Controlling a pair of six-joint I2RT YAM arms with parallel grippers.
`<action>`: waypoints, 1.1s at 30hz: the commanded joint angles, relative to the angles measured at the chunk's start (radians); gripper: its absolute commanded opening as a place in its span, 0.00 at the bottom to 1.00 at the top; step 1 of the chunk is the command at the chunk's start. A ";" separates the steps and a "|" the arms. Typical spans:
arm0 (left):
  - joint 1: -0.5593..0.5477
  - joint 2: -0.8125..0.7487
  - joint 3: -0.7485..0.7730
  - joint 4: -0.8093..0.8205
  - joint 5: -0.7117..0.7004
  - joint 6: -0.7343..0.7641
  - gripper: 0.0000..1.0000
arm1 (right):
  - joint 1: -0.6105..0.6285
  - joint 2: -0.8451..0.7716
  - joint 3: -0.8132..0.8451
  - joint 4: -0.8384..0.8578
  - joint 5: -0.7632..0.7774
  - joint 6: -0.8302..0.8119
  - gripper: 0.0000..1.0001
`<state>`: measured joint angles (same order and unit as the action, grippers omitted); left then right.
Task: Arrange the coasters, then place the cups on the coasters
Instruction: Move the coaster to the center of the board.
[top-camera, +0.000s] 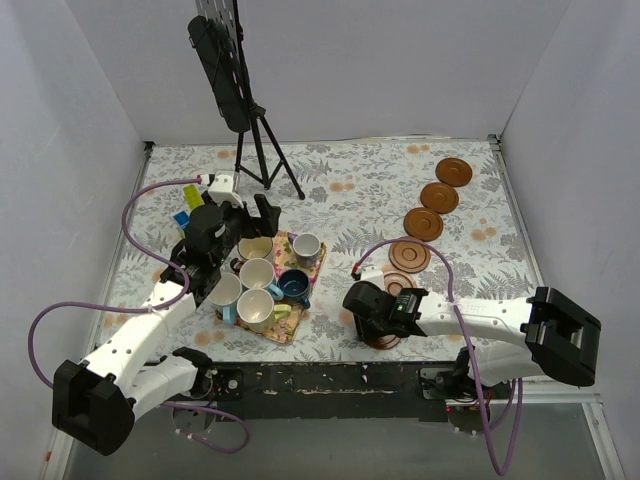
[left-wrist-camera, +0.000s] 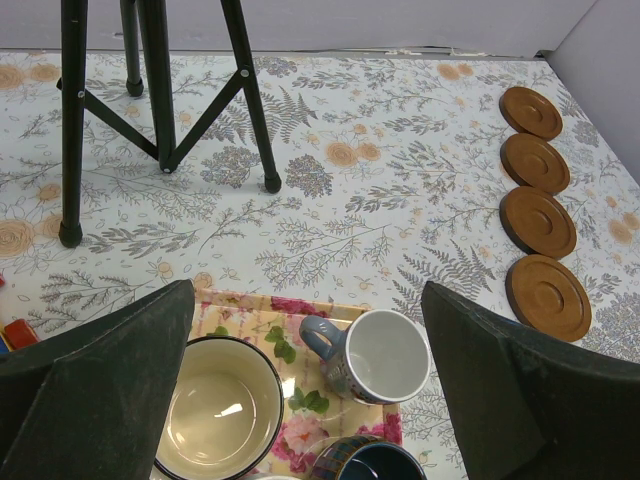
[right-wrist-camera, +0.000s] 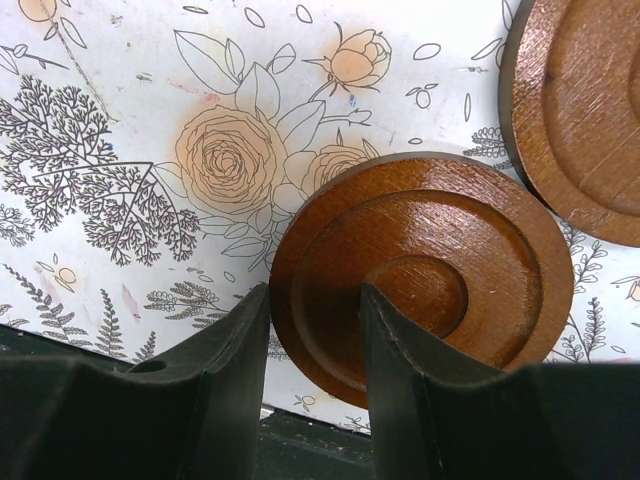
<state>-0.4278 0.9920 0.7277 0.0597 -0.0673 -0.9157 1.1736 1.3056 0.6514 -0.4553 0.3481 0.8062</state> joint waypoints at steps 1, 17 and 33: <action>-0.003 -0.006 -0.001 0.002 -0.006 0.012 0.98 | -0.011 0.024 -0.042 -0.077 0.049 -0.021 0.43; -0.003 0.002 0.001 0.000 -0.005 0.012 0.98 | -0.011 -0.121 0.272 -0.201 -0.008 -0.202 0.65; -0.003 -0.007 0.002 0.000 -0.011 0.012 0.98 | -0.589 -0.221 0.277 -0.174 -0.119 -0.452 0.68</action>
<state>-0.4278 0.9947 0.7277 0.0589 -0.0673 -0.9157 0.7261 1.1339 0.9562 -0.6807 0.3050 0.4622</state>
